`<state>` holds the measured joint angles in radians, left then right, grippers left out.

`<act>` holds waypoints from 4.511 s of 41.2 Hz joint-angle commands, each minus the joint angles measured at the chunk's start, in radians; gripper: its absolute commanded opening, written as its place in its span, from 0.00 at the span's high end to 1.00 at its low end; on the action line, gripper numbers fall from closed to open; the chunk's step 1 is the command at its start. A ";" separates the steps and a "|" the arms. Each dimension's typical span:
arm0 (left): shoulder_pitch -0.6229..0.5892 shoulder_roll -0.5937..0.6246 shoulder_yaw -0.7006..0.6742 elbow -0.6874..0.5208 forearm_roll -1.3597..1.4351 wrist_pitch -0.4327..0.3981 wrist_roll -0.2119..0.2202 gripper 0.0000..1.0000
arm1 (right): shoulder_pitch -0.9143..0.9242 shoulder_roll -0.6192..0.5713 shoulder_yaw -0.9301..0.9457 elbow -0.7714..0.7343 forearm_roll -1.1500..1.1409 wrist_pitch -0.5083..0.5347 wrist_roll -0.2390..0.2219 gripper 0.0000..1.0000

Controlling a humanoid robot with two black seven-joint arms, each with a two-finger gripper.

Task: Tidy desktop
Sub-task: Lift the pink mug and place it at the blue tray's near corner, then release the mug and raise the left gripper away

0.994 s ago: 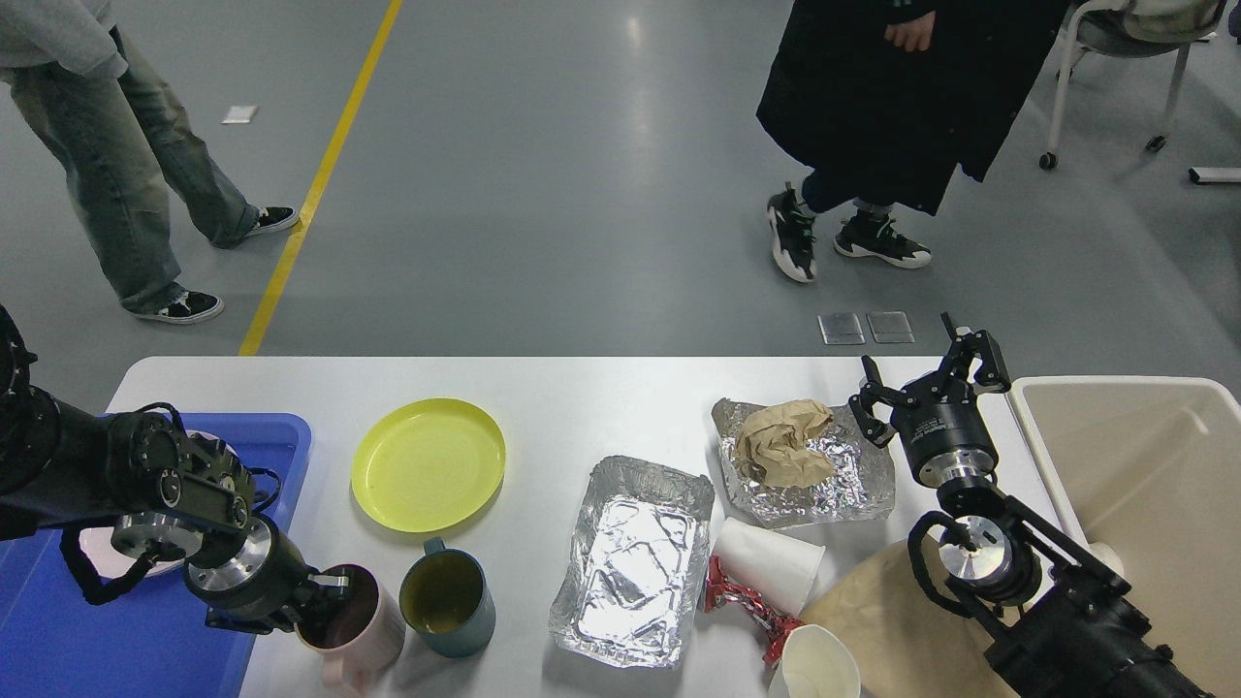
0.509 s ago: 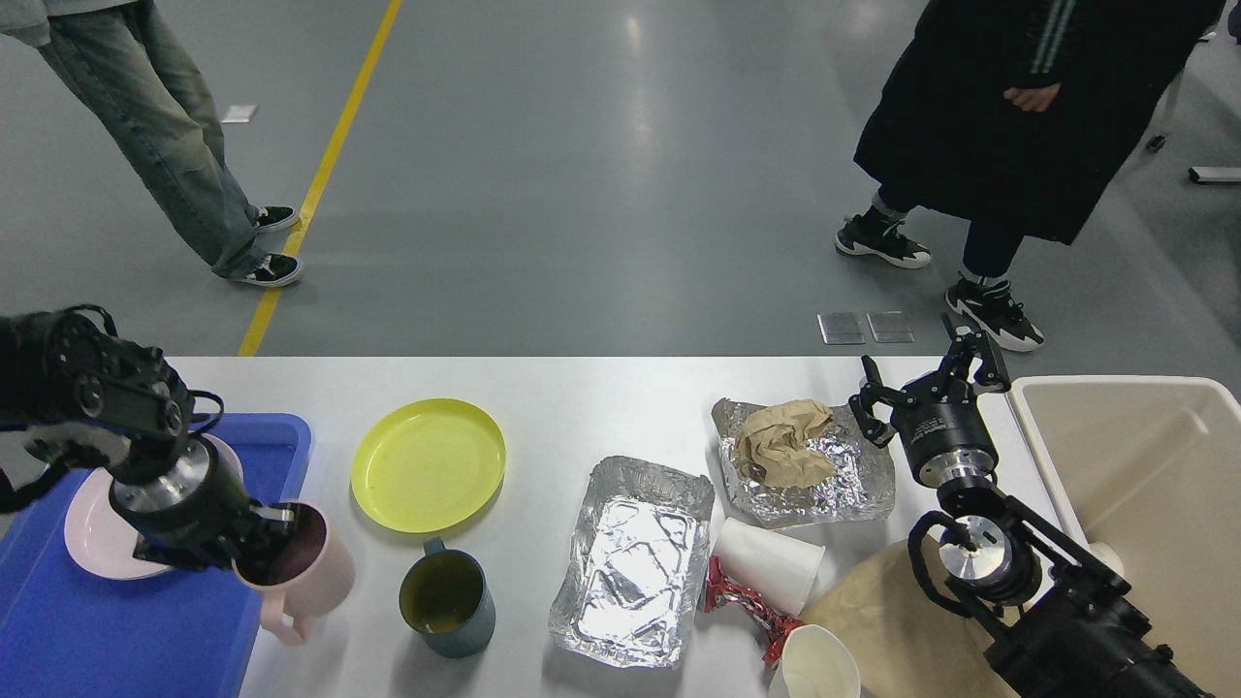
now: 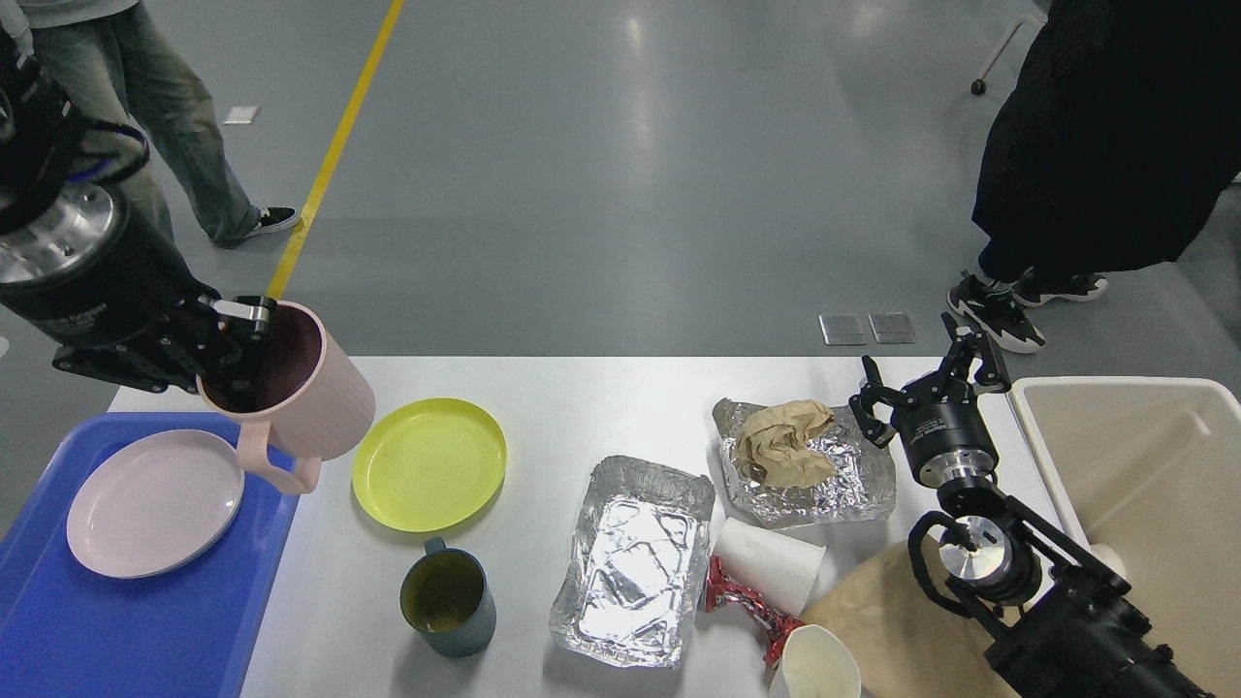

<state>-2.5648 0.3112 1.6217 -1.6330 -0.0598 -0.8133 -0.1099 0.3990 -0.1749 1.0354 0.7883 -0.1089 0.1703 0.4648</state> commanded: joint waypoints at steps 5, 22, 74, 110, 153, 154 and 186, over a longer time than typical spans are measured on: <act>-0.026 -0.012 0.029 0.002 -0.048 -0.021 -0.005 1.00 | 0.000 0.000 0.000 0.000 0.000 0.000 0.000 0.00; 0.276 0.248 0.081 0.264 0.024 -0.027 -0.010 1.00 | 0.000 0.000 0.000 0.002 0.000 0.000 0.000 0.00; 1.591 0.588 -0.723 1.125 0.333 -0.012 -0.019 0.99 | 0.000 0.000 0.000 0.002 0.000 0.000 0.000 0.00; 1.634 0.589 -0.730 1.116 0.264 0.109 -0.013 0.10 | 0.000 0.000 0.000 0.002 0.000 0.000 0.000 0.00; 0.299 0.125 -0.085 0.553 0.167 0.028 0.002 0.04 | 0.000 0.000 0.000 0.002 0.000 0.000 0.000 0.00; 0.281 0.102 -0.082 0.533 0.132 0.028 0.002 0.04 | 0.000 0.000 0.000 0.002 0.000 0.000 0.000 0.00; -0.022 -0.075 -0.117 0.059 -0.158 0.042 -0.010 0.04 | 0.000 0.000 0.000 0.002 0.000 0.000 0.000 0.00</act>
<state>-2.6196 0.2364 1.5080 -1.5729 -0.2216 -0.7746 -0.1123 0.3988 -0.1749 1.0354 0.7900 -0.1090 0.1703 0.4648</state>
